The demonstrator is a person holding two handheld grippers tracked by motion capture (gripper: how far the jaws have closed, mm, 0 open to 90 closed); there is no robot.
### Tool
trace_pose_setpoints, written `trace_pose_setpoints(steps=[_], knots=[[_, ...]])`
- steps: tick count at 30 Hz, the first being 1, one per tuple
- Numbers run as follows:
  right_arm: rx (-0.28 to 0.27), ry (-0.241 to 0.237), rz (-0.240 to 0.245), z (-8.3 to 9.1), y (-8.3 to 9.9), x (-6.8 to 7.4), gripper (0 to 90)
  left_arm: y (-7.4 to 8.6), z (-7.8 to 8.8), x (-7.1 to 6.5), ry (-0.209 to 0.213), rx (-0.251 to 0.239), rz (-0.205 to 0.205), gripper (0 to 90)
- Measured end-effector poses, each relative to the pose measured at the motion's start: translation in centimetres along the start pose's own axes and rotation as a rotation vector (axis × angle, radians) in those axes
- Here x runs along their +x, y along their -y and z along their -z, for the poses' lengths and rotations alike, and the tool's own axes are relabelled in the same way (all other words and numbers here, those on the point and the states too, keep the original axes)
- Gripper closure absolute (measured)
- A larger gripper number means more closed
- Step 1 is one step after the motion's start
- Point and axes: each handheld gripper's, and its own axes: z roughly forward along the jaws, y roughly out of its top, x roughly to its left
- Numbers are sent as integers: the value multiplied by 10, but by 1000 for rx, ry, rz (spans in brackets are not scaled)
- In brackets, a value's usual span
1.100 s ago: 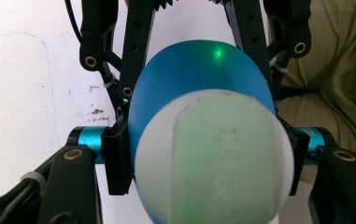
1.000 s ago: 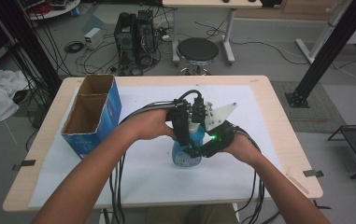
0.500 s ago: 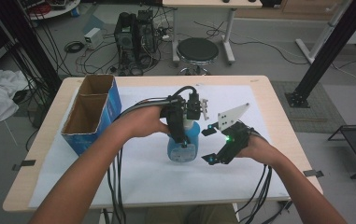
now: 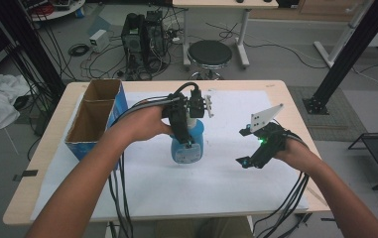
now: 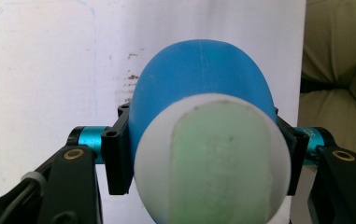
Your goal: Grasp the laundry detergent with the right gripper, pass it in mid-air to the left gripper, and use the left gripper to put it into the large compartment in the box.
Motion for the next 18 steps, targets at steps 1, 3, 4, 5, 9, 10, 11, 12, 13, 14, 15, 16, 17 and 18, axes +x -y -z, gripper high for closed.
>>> trace_pose_setpoints(steps=[1,3,4,5,9,10,11,12,13,14,15,16,17,18], knots=[[37,-9,-8,3,1,-1,6,1,1,1,-3,5,10,377],[46,8,-3,9,4,-3,6,4,4,4,-14,6,31,377],[37,27,12,12,5,-5,6,7,7,5,-20,10,49,377],[52,22,3,18,7,-5,7,9,9,6,-21,7,63,377],[123,43,-26,29,12,-8,7,18,23,13,-39,19,126,377],[141,54,-20,32,13,-9,7,21,29,15,-41,22,156,377],[168,48,-4,36,15,-10,7,24,34,17,-53,22,181,377],[191,37,2,39,17,-12,7,27,39,18,-60,26,209,377],[208,31,6,42,18,-14,8,29,43,20,-71,26,220,377],[223,31,-2,45,19,-15,8,31,48,21,-79,26,239,377],[231,44,-5,49,20,-16,8,34,54,23,-86,31,256,377],[240,64,0,52,21,-19,8,37,59,25,-90,29,278,377],[248,78,9,56,22,-21,8,40,65,27,-93,36,294,378],[265,83,17,59,24,-23,8,43,70,29,-99,30,321,377]])
